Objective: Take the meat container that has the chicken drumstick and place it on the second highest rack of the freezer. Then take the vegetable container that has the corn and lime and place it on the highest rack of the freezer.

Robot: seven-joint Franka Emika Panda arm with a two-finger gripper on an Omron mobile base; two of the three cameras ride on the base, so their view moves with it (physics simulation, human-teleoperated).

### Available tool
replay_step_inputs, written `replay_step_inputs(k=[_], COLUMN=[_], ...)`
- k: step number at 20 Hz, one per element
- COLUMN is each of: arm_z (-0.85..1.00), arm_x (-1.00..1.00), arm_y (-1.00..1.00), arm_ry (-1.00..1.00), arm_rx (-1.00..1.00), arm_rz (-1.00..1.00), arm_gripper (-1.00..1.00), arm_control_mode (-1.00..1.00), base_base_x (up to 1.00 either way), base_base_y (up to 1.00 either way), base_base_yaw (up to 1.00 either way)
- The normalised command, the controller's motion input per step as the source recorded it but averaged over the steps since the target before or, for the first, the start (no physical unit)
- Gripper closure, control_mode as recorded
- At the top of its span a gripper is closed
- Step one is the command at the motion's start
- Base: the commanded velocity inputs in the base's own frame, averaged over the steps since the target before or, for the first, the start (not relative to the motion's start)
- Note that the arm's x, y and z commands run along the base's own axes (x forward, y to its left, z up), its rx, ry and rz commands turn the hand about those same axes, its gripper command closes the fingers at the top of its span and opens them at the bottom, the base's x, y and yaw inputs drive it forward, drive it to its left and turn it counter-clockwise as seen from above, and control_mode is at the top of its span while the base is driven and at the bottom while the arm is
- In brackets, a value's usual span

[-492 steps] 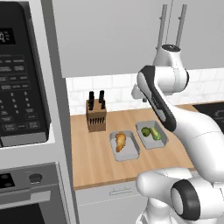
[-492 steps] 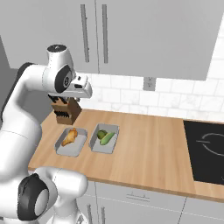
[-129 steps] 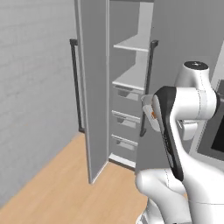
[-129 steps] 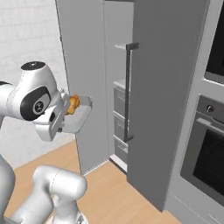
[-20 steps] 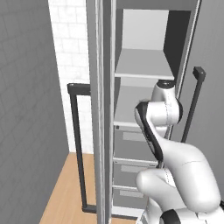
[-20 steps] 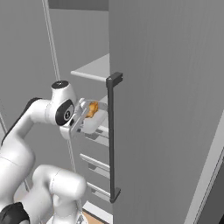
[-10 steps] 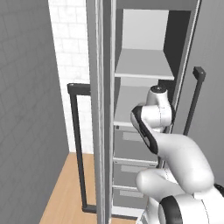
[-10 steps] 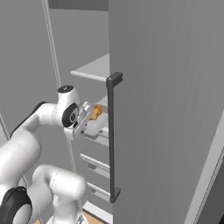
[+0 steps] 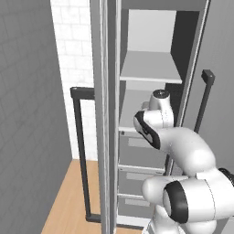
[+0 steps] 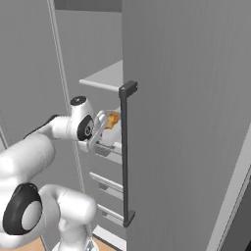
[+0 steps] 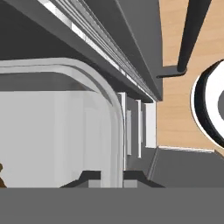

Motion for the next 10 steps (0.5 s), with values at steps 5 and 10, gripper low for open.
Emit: replay_step_inputs(k=[5, 10], arm_z=[-0.01, -0.07], arm_x=[0.46, 0.35], arm_y=[-0.24, -0.23], arm_ry=[-0.01, 0.0], arm_rx=[0.0, 0.0], arm_rz=[0.0, 0.0], arm_gripper=[1.0, 1.0], arm_control_mode=[-1.0, -1.0], base_base_x=[0.0, 0.0], base_base_y=[0.0, 0.0], base_base_yaw=[0.0, 0.0])
